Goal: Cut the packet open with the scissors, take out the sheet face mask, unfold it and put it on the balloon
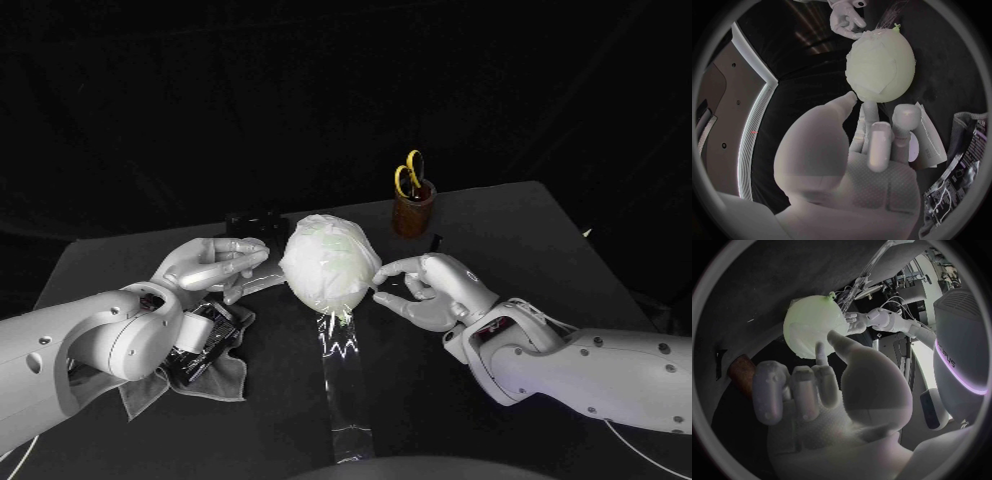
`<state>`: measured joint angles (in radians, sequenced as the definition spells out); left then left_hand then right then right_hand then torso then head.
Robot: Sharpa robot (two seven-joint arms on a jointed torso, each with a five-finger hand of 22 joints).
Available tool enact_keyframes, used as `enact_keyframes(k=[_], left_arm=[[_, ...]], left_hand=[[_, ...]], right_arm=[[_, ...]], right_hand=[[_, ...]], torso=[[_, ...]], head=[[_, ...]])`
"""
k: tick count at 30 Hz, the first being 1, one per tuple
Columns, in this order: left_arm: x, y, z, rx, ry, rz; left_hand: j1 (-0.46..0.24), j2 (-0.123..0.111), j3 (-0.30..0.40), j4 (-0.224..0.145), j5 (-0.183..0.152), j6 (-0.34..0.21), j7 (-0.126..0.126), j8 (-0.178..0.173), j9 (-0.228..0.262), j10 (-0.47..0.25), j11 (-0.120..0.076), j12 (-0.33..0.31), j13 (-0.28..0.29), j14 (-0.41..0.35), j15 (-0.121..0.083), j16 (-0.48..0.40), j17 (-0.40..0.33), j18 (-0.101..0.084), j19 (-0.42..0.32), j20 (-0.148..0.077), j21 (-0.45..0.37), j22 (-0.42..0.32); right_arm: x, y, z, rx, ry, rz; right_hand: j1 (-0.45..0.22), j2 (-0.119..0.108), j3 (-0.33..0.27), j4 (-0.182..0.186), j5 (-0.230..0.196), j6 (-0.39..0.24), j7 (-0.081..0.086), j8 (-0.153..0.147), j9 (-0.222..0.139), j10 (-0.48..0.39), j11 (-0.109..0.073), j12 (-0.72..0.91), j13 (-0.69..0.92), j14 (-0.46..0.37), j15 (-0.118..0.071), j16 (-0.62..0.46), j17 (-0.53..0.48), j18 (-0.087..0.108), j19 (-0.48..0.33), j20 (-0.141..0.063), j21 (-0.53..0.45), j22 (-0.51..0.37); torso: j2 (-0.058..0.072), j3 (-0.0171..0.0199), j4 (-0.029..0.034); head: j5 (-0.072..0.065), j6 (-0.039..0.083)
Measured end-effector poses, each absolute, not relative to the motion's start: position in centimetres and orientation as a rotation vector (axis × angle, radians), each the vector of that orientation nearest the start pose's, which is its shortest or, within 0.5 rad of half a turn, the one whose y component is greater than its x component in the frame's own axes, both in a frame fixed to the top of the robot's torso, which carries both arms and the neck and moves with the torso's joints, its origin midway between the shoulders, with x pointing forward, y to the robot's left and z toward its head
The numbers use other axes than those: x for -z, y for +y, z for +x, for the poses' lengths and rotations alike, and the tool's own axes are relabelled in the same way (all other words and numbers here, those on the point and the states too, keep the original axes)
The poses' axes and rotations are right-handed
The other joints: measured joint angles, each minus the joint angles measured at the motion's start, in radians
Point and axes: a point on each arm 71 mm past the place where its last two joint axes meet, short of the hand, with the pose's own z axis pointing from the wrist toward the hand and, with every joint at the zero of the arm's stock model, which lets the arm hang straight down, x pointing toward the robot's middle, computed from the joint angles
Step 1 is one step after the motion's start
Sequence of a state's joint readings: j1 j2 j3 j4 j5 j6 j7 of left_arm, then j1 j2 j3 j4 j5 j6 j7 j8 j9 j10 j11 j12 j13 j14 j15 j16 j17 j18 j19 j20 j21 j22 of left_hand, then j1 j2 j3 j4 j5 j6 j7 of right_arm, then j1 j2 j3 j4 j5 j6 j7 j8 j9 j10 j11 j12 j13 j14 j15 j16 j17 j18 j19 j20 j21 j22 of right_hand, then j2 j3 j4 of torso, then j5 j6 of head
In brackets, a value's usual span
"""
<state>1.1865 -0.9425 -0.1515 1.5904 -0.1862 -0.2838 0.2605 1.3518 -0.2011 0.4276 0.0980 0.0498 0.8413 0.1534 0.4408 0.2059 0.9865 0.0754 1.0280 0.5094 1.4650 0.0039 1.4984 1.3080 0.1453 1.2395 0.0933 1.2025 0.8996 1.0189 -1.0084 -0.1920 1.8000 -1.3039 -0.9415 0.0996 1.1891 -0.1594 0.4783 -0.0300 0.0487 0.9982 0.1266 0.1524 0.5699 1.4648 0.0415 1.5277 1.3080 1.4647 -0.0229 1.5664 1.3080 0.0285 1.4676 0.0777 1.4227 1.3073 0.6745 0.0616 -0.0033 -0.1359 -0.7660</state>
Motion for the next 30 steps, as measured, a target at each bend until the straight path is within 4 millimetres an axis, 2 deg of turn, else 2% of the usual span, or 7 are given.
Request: enact_keyframes(k=[3, 7, 30], left_arm=[[22.5, 23.5, 45.4, 1.352, 1.704, -1.023], [22.5, 23.4, 45.4, 1.353, 1.705, -1.023], [22.5, 23.5, 45.3, 1.360, 1.708, -1.025]], left_hand=[[0.000, 0.000, 0.000, 0.000, 0.000, 0.000, 0.000, 0.000, 0.000, 0.000, 0.000, 0.000, 0.000, 0.000, 0.000, 0.000, 0.000, 0.000, 0.000, 0.000, 0.000, 0.000], [0.000, 0.000, 0.000, 0.000, 0.000, 0.000, 0.000, 0.000, 0.000, 0.000, 0.000, 0.000, 0.000, 0.000, 0.000, 0.000, 0.000, 0.000, 0.000, 0.000, 0.000, 0.000], [0.000, 0.000, 0.000, 0.000, 0.000, 0.000, 0.000, 0.000, 0.000, 0.000, 0.000, -0.004, -0.002, 0.000, 0.000, -0.001, 0.000, 0.000, -0.003, 0.003, 0.000, 0.000]], right_arm=[[24.6, -20.8, 36.8, -0.899, 1.370, 0.136], [25.0, -20.5, 37.0, -0.882, 1.379, 0.141], [25.8, -20.3, 37.7, -0.773, 1.397, 0.126]], right_hand=[[-0.007, -0.014, -0.018, 0.010, 0.000, 0.000, 0.000, 0.000, 0.000, 0.000, 0.000, -0.001, 0.000, 0.000, 0.000, -0.001, -0.001, 0.000, -0.003, 0.004, 0.000, 0.000], [-0.007, -0.014, -0.032, 0.018, 0.000, 0.012, -0.008, 0.000, 0.000, 0.000, 0.000, -0.001, 0.000, 0.000, 0.000, -0.001, -0.001, 0.000, -0.003, 0.004, 0.000, 0.000], [-0.003, -0.018, -0.054, 0.040, 0.000, 0.027, -0.013, 0.000, 0.000, 0.000, 0.000, 0.000, 0.000, 0.000, 0.000, 0.000, 0.000, 0.000, -0.005, 0.005, -0.001, 0.000]], torso=[[0.000, 0.0000, 0.0003], [0.000, 0.0002, 0.0005], [-0.001, 0.0001, 0.0000]], head=[[0.000, -0.001], [0.001, -0.002], [0.002, -0.002]])
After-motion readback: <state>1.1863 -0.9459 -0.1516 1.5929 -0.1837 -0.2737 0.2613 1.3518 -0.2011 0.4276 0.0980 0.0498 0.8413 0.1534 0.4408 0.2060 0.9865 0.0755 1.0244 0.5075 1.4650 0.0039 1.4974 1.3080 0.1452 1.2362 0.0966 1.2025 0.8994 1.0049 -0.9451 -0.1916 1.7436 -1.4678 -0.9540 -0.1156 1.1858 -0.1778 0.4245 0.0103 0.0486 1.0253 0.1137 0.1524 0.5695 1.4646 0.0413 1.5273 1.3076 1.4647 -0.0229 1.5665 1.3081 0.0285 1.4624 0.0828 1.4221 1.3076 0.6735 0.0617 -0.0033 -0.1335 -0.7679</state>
